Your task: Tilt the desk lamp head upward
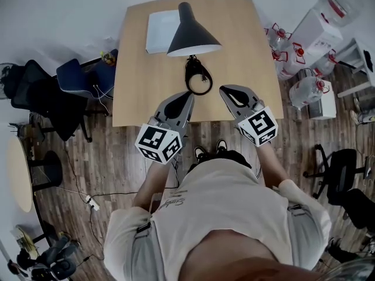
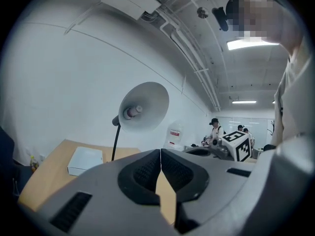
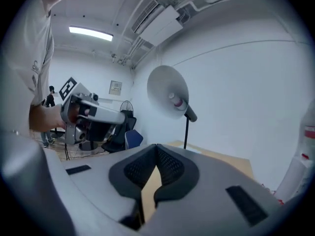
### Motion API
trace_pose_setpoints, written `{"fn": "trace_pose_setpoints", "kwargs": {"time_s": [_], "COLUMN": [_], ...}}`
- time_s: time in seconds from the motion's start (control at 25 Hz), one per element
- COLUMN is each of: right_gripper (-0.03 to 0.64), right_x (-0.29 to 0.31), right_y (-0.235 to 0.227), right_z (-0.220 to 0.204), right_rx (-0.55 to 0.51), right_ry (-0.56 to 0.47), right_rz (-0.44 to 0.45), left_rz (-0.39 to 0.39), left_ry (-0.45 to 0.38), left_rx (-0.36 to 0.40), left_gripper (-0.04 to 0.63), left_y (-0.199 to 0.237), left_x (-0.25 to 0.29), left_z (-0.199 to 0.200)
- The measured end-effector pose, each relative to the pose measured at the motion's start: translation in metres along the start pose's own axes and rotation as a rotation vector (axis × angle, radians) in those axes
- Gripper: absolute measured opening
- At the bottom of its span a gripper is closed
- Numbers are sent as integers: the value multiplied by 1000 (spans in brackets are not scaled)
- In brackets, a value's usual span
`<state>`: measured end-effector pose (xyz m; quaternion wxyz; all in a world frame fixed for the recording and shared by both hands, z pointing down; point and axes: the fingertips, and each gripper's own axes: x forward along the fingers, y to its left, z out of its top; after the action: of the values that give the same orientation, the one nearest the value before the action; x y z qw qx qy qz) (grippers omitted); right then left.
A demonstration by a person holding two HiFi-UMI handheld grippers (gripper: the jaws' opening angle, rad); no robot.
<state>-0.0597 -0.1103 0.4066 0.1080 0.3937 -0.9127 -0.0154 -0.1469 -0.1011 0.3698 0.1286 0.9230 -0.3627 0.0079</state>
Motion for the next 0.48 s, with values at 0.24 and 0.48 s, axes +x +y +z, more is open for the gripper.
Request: {"fn": "trace_pose_setpoints", "kwargs": {"time_s": [0.24,0.48], "right_gripper": [-5,-3], "right_x": [-15,-25], "right_y": [-11,-12], "right_z": [39,72], "right_rx": [-50,-105], "right_ry": [-91,-153], "right_rz": [-13,-13], "left_rz": [56,82], "left_ry": [-17,-44], "left_rx": [54,77], "left_gripper": [17,17], "left_y": [1,-3], "left_x": [0,-5], "left_z": [13,32]}}
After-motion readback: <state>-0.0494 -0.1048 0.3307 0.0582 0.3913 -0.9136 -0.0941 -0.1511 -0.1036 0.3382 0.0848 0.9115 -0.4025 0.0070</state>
